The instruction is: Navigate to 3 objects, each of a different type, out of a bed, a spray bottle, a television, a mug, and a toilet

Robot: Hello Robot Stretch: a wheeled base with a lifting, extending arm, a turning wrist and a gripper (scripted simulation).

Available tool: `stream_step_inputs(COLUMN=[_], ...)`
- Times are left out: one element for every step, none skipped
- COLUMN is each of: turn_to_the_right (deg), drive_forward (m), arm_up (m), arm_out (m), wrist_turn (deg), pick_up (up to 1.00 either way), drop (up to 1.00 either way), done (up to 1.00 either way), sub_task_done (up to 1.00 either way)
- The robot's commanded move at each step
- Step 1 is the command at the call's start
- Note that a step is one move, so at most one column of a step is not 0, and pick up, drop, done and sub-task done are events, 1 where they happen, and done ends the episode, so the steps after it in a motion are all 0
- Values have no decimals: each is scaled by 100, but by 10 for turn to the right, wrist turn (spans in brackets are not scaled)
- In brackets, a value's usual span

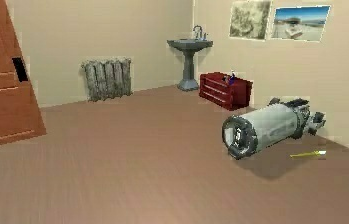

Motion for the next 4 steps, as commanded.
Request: stream_step_inputs(turn_to_the_right=[-450, -120, 0, 300], drive_forward=[0, 0, 15, 0], arm_up=[0, 0, 0, 0], arm_out=[0, 0, 0, 0], wrist_turn=[0, 0, 0, 0], pick_up=[0, 0, 0, 0], drop=[0, 0, 0, 0], done=[0, 0, 0, 0], sub_task_done=[0, 0, 0, 0])
